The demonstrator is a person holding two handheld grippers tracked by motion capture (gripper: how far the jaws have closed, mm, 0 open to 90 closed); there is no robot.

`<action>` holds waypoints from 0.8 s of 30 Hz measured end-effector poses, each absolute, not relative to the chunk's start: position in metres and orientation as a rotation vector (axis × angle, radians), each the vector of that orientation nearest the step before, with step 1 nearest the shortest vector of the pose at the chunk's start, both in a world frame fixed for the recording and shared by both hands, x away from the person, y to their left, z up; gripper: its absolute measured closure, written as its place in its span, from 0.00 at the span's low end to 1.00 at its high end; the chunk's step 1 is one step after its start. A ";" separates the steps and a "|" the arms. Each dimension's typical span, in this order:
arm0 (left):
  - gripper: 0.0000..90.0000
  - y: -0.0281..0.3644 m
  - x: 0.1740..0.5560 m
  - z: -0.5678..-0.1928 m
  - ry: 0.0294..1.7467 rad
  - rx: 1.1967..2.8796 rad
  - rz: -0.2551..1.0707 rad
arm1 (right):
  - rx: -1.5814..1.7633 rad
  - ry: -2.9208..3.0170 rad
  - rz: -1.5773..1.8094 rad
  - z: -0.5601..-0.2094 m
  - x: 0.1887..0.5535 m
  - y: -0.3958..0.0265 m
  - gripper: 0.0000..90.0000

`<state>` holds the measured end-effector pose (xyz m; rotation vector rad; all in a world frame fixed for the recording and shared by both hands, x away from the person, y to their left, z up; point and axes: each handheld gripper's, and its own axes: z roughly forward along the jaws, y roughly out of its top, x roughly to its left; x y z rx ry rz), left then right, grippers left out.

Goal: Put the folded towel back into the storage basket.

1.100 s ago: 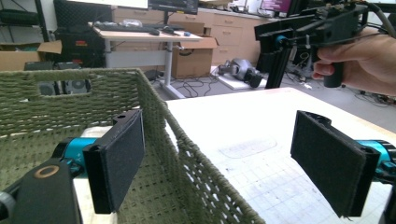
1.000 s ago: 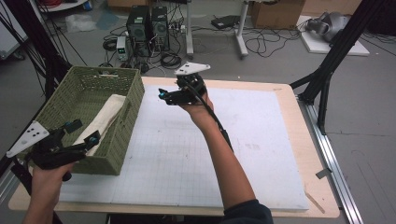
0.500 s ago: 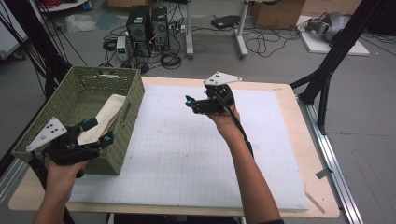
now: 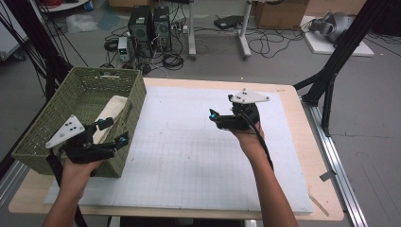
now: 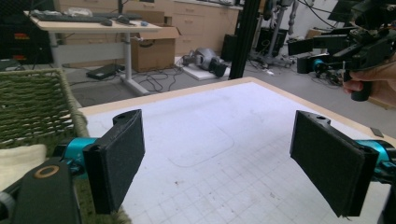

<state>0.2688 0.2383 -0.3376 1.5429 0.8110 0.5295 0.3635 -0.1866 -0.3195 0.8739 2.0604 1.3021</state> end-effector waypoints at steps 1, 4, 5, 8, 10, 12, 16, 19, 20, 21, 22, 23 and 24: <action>0.20 0.237 0.270 -0.338 0.807 1.545 0.526 | 0.870 2.055 1.302 -0.320 0.362 -0.190 0.18; 0.20 0.232 0.272 -0.338 0.796 1.549 0.519 | 0.883 2.040 1.295 -0.322 0.356 -0.199 0.18; 0.20 0.230 0.273 -0.339 0.793 1.550 0.516 | 0.886 2.037 1.290 -0.323 0.353 -0.203 0.18; 0.20 0.225 0.275 -0.341 0.781 1.565 0.508 | 0.900 2.018 1.286 -0.326 0.345 -0.212 0.18; 0.20 0.222 0.275 -0.340 0.771 1.560 0.505 | 0.916 2.000 1.277 -0.329 0.338 -0.217 0.18; 0.20 0.220 0.276 -0.339 0.762 1.562 0.504 | 0.926 1.984 1.273 -0.334 0.332 -0.223 0.18; 0.20 0.214 0.276 -0.339 0.749 1.570 0.494 | 0.942 1.971 1.254 -0.340 0.320 -0.234 0.18; 0.20 0.208 0.276 -0.340 0.734 1.579 0.491 | 0.951 1.952 1.248 -0.344 0.312 -0.243 0.18; 0.20 0.206 0.276 -0.340 0.728 1.583 0.491 | 0.957 1.947 1.244 -0.346 0.309 -0.246 0.18; 0.20 0.203 0.276 -0.341 0.720 1.586 0.490 | 0.964 1.940 1.242 -0.347 0.306 -0.248 0.18; 0.20 0.200 0.275 -0.342 0.712 1.591 0.488 | 0.968 1.936 1.239 -0.349 0.303 -0.252 0.18; 0.20 0.196 0.275 -0.343 0.705 1.599 0.489 | 0.978 1.929 1.236 -0.350 0.301 -0.255 0.18; 0.20 0.193 0.275 -0.344 0.695 1.604 0.488 | 0.985 1.925 1.231 -0.352 0.298 -0.258 0.18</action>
